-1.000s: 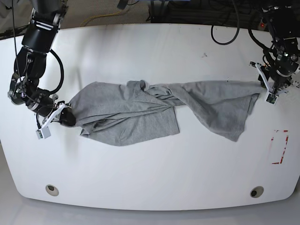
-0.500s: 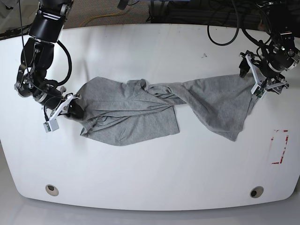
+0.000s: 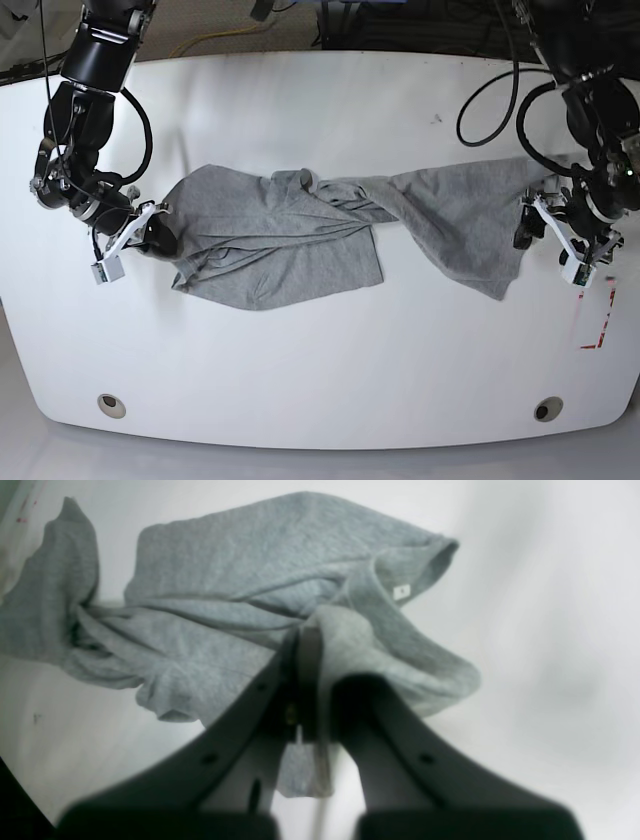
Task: Fold the T-shirt properly
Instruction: 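Release the sleeve with the left gripper and regrasp the shirt body, then lift and stretch the shirt with both grippers, then lay it down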
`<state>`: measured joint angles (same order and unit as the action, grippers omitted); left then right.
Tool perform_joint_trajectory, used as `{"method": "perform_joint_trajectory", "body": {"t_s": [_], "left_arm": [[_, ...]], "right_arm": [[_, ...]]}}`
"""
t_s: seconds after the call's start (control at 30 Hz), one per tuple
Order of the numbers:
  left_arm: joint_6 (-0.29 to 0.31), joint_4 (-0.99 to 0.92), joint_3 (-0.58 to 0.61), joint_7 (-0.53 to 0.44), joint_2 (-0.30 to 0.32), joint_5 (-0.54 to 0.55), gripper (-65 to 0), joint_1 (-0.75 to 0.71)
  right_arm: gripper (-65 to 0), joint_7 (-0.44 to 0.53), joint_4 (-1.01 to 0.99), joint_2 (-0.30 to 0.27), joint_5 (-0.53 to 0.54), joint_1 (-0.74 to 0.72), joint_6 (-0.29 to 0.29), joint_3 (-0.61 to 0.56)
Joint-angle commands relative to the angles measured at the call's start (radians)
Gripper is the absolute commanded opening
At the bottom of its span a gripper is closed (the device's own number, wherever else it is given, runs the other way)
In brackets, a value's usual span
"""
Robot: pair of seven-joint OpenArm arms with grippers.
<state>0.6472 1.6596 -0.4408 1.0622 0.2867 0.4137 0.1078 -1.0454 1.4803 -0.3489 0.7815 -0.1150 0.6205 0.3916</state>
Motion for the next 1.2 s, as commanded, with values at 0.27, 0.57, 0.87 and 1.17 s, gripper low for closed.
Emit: {"method": "perform_joint_trajectory", "body": {"t_s": [0.27, 0.57, 0.87, 1.17], "left_arm": [[-0.096, -0.414, 0.007, -0.159, 0.029, -0.06, -16.3, 0.238], [-0.093, -0.704, 0.145, -0.331, 0.024, -0.123, -16.3, 0.335], [-0.096, -0.935, 0.228, -0.452, 0.006, -0.12, -16.1, 0.389], [-0.094, -0.95, 0.228, -0.429, -0.027, -0.123, -28.1, 0.404]], "right_arm": [[-65.0, 0.026, 0.018, -0.012, 0.02, -0.032, 0.003, 0.005], [-65.0, 0.026, 0.018, 0.004, 0.02, -0.036, 0.003, 0.005], [-65.0, 0.026, 0.018, 0.006, 0.02, -0.036, 0.003, 0.005], [-65.0, 0.027, 0.018, 0.021, 0.02, -0.036, 0.003, 0.005]]}}
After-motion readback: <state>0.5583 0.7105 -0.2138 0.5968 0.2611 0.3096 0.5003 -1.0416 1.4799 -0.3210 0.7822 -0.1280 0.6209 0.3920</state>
